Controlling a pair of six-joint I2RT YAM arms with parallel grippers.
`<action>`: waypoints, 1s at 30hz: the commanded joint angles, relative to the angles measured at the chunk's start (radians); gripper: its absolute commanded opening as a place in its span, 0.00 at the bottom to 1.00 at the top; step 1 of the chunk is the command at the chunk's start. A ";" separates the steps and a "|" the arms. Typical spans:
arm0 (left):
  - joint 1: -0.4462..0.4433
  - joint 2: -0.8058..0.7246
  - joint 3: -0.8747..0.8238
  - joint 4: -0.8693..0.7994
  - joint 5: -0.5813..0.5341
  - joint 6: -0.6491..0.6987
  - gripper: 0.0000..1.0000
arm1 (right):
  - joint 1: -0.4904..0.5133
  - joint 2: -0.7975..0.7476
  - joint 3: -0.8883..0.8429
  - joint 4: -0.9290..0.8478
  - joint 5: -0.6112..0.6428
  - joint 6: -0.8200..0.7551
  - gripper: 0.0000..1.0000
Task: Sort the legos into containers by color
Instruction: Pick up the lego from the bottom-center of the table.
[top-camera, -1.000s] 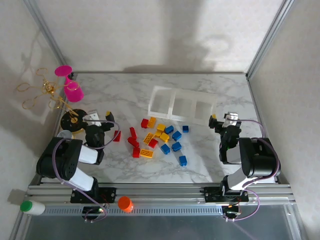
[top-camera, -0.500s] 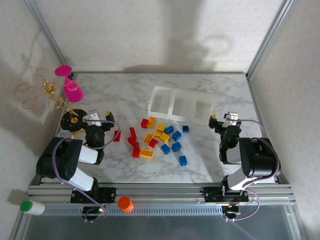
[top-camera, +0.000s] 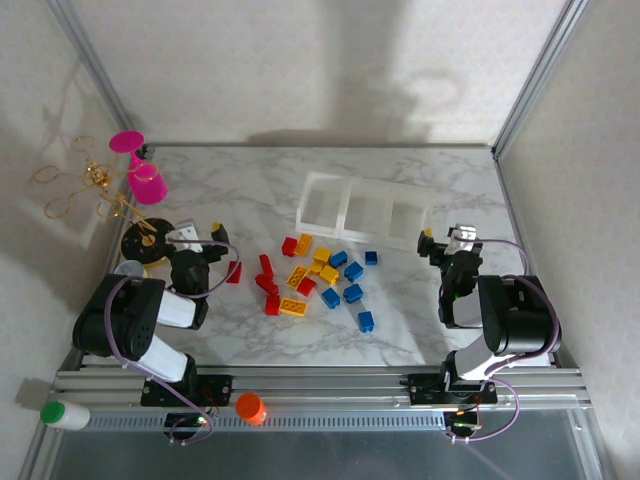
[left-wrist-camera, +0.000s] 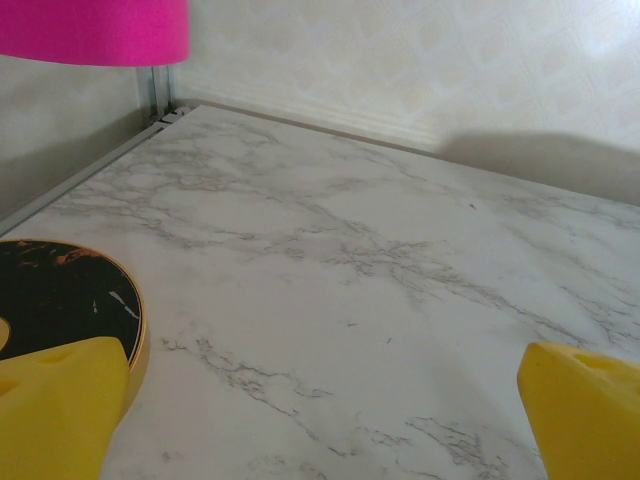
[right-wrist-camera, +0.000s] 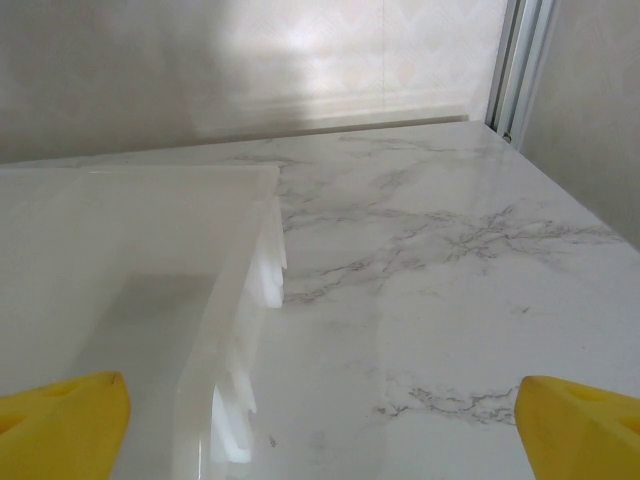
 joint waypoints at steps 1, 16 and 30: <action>0.009 -0.008 0.013 0.003 0.018 0.011 0.99 | -0.002 -0.004 0.015 0.040 -0.005 -0.011 0.99; 0.002 -0.213 0.071 -0.281 0.026 -0.003 0.99 | 0.029 -0.192 0.010 -0.128 0.015 -0.019 0.99; 0.008 -0.604 0.168 -0.698 0.152 -0.365 0.99 | 0.021 -0.480 0.278 -0.921 0.001 0.476 0.99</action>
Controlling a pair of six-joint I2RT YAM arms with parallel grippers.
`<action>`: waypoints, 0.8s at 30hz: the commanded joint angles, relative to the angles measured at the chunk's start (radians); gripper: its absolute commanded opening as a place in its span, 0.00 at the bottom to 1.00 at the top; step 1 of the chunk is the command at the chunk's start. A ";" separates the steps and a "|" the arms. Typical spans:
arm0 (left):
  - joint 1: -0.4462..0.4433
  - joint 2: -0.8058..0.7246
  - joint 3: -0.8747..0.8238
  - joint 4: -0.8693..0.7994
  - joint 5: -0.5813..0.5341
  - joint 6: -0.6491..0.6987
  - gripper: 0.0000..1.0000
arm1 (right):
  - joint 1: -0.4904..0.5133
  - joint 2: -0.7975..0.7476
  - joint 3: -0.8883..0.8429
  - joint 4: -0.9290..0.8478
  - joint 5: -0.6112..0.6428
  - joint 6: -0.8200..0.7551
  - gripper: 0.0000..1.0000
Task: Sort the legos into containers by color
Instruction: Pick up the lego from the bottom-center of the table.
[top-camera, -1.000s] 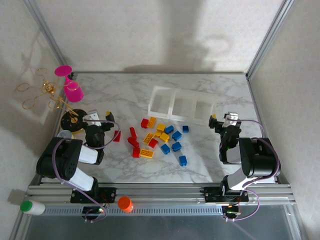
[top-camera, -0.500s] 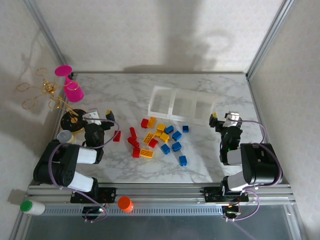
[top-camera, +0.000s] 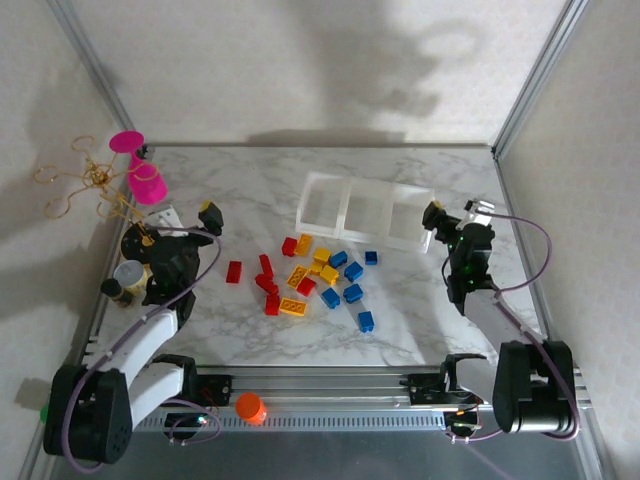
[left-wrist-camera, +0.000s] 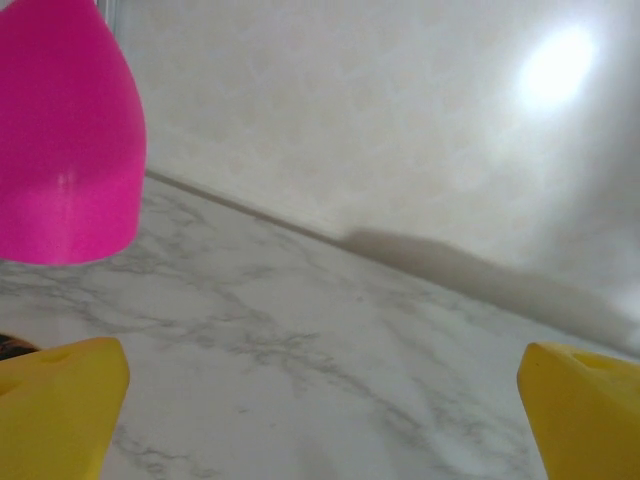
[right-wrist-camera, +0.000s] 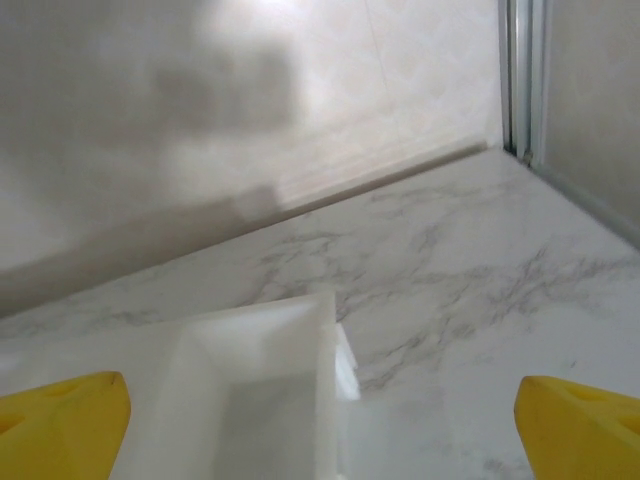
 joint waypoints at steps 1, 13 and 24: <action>0.008 -0.059 0.008 -0.092 0.053 -0.205 0.99 | -0.003 -0.053 0.040 -0.251 -0.025 0.202 0.99; -0.032 -0.130 0.059 -0.362 0.197 -0.360 0.99 | 0.119 -0.015 0.213 -0.637 -0.097 0.228 0.99; -0.249 -0.130 0.065 -0.558 0.214 -0.366 0.99 | 0.410 0.102 0.299 -0.841 -0.058 0.296 0.99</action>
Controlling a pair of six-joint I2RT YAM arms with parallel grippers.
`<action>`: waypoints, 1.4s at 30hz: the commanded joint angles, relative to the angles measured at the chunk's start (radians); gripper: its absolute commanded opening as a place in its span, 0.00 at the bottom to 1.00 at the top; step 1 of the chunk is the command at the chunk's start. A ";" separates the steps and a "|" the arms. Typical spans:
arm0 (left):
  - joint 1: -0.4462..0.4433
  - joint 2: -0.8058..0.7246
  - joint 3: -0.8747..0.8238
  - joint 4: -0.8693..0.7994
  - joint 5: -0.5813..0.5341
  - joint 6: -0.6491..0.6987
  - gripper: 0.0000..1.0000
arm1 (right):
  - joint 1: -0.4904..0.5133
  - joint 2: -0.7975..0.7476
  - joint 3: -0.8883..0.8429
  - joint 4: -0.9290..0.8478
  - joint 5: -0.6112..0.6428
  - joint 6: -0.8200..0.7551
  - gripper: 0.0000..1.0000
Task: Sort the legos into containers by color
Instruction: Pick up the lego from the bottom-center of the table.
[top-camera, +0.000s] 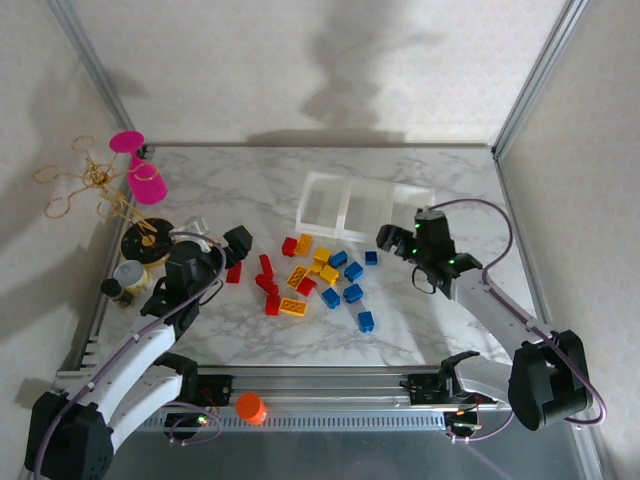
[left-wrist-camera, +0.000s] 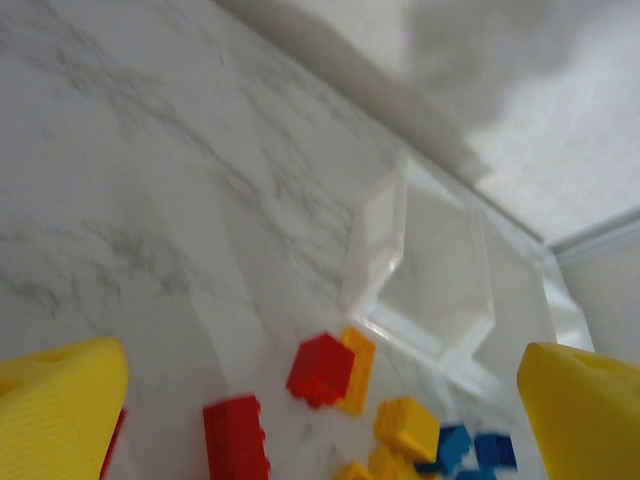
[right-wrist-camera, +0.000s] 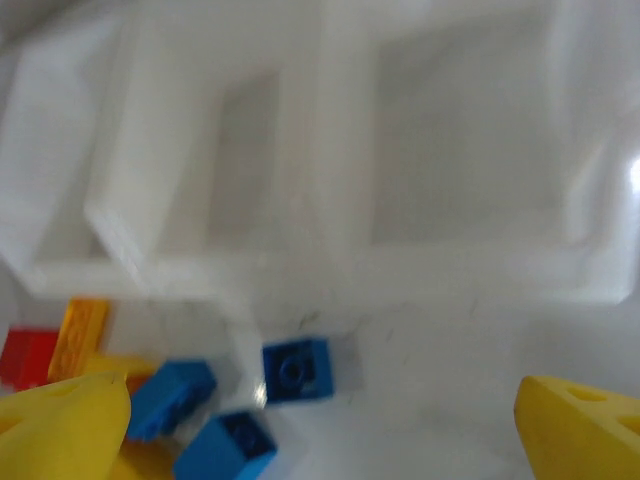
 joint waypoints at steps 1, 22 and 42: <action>-0.065 0.010 0.022 -0.067 0.023 -0.011 0.99 | 0.095 0.045 0.041 -0.108 0.043 0.068 0.99; -0.420 0.112 0.100 -0.077 -0.103 0.032 0.99 | 0.445 0.228 0.022 -0.122 0.104 0.389 0.85; -0.446 0.168 0.154 -0.118 -0.132 0.084 0.99 | 0.471 0.373 0.102 -0.089 0.220 0.475 0.65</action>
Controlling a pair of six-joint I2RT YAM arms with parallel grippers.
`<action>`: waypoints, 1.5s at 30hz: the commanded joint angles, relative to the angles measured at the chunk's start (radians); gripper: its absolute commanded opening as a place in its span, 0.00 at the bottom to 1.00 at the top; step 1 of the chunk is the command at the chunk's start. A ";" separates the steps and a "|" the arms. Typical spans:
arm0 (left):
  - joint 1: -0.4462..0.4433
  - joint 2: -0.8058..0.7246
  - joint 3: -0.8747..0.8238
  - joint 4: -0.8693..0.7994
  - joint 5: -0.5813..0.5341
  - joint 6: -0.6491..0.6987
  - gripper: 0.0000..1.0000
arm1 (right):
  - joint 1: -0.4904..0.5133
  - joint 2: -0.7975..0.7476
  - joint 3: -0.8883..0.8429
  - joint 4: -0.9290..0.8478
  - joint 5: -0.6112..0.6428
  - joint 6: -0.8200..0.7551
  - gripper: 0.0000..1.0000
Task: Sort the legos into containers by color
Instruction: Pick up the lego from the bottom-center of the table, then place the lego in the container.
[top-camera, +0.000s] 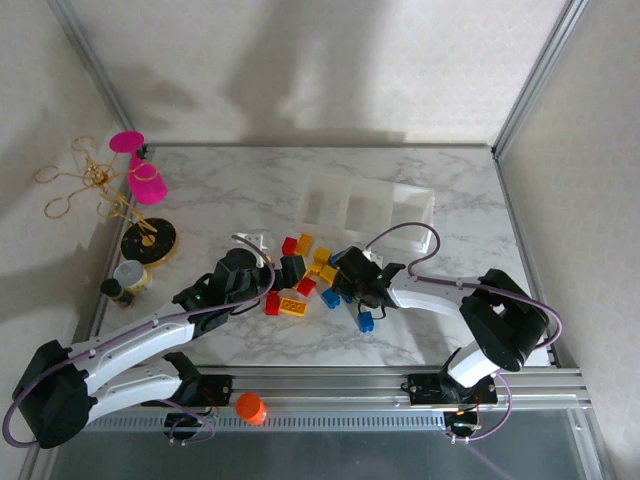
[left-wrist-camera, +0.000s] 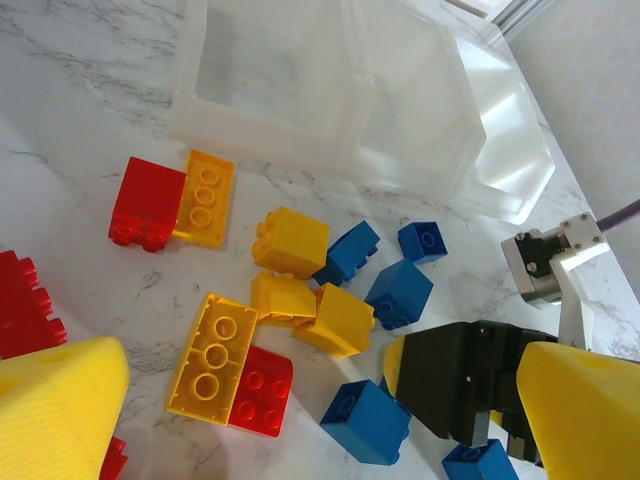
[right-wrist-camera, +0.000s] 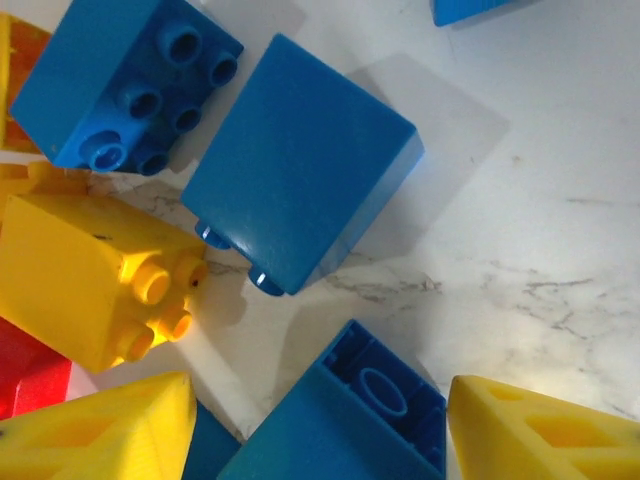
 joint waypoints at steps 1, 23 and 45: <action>-0.008 0.004 0.032 -0.036 -0.025 0.020 0.99 | 0.008 0.008 0.038 -0.049 0.074 0.007 0.63; -0.010 -0.034 0.021 -0.052 -0.036 -0.015 0.99 | 0.009 -0.042 0.016 -0.107 0.061 -0.079 0.36; 0.032 -0.024 0.159 -0.154 -0.180 -0.030 1.00 | -0.050 0.204 0.521 0.081 0.232 -0.520 0.32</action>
